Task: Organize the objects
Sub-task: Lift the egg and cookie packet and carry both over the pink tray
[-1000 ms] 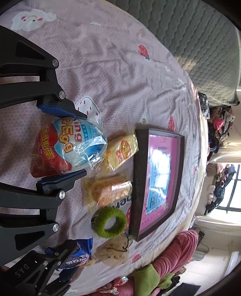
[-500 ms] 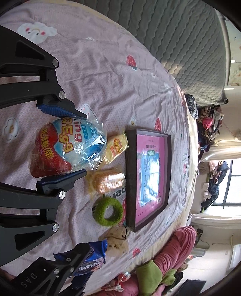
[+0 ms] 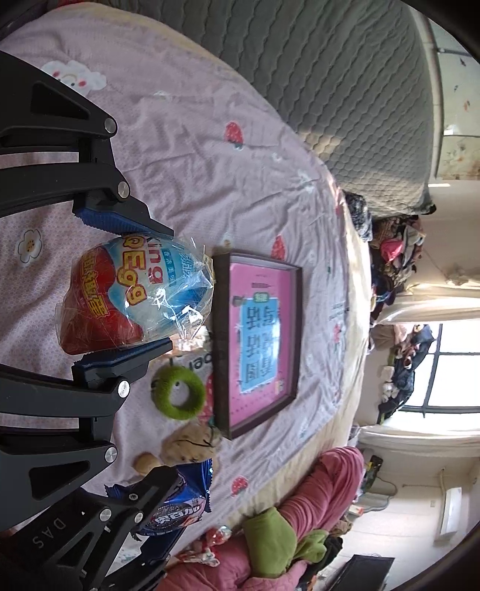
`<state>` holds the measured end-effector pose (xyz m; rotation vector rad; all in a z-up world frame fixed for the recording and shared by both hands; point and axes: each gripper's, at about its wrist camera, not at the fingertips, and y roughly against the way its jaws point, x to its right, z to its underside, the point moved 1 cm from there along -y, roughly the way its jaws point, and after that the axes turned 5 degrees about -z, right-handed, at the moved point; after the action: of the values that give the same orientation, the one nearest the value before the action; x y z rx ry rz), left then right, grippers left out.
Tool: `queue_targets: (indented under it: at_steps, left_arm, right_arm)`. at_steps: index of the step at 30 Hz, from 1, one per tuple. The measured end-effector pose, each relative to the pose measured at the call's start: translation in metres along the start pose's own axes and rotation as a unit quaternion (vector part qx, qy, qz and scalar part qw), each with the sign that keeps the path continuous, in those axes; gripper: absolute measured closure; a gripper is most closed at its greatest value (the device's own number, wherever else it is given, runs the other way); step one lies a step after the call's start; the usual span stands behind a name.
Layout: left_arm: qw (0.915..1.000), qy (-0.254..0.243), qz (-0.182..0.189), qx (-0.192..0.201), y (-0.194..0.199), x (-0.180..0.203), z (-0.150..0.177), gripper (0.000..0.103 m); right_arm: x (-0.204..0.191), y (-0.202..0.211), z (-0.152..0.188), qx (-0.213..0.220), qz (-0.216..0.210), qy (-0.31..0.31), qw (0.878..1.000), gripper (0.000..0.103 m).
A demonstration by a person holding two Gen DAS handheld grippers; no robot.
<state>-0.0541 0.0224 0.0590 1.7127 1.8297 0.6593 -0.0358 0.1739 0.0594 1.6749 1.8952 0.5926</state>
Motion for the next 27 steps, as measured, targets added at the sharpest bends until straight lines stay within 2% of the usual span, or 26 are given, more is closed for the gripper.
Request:
queue_targets:
  at_steps: [11, 27]
  left_arm:
    - [0.9995, 0.004, -0.01, 0.029, 0.013, -0.004, -0.032, 0.05]
    - [0.999, -0.004, -0.011, 0.044, -0.019, 0.007, -0.084, 0.05]
  right_arm:
    - [-0.007, 0.009, -0.038, 0.032, -0.002, 0.023, 0.999, 0.049]
    - [0.005, -0.029, -0.078, 0.034, 0.016, 0.032, 0.999, 0.049]
